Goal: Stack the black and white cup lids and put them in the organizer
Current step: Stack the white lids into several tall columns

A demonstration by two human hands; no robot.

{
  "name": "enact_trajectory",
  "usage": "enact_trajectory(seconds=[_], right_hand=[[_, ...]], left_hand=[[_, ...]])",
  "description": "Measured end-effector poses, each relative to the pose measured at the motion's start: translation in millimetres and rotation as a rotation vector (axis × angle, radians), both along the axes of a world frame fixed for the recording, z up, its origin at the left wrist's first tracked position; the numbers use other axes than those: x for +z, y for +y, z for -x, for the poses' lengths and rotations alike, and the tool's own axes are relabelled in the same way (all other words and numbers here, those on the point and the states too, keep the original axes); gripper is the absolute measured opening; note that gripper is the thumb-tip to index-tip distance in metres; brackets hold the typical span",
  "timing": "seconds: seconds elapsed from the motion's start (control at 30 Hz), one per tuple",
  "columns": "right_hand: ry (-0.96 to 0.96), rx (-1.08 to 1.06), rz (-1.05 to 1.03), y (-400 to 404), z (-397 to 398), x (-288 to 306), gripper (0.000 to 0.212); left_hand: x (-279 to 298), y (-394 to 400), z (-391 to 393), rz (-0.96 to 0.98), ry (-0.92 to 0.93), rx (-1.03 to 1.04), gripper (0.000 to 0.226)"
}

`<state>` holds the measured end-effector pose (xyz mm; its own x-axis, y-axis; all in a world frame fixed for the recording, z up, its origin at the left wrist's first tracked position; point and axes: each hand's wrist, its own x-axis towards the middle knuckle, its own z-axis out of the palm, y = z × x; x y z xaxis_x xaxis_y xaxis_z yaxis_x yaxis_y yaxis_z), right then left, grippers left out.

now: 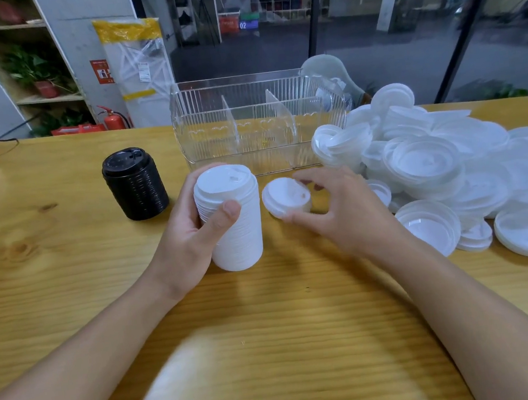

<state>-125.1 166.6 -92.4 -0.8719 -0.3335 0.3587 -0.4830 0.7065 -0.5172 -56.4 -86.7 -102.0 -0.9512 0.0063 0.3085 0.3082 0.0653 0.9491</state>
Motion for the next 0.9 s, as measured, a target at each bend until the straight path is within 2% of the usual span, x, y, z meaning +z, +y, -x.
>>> enact_trajectory(seconds=[0.2, 0.27, 0.37, 0.43, 0.5, 0.9], right_hand=[[-0.174, 0.174, 0.604, -1.7, -15.8, 27.7, 0.035], [-0.2, 0.269, 0.683, -6.9, -23.2, 34.0, 0.033], [-0.076, 0.34, 0.548, -18.5, -31.1, 32.2, 0.037], [0.043, 0.306, 0.389, -21.6, -31.9, 28.9, 0.039], [0.077, 0.297, 0.332, -20.6, -32.2, 29.0, 0.039], [0.035, 0.365, 0.395, -21.7, -32.8, 28.6, 0.027]], left_hand=[[-3.0, 9.1, -2.6, -0.008, -0.004, -0.051, 0.067], [-3.2, 17.6, -4.2, 0.002, -0.005, -0.084, 0.068], [-4.2, 26.3, -5.1, -0.006, 0.0, -0.123, 0.065], [-4.1, 28.9, -5.3, -0.017, 0.009, -0.135, 0.065], [-4.0, 29.4, -5.1, -0.026, 0.007, -0.134, 0.065], [-3.8, 27.3, -3.5, -0.011, -0.009, -0.113, 0.064]])
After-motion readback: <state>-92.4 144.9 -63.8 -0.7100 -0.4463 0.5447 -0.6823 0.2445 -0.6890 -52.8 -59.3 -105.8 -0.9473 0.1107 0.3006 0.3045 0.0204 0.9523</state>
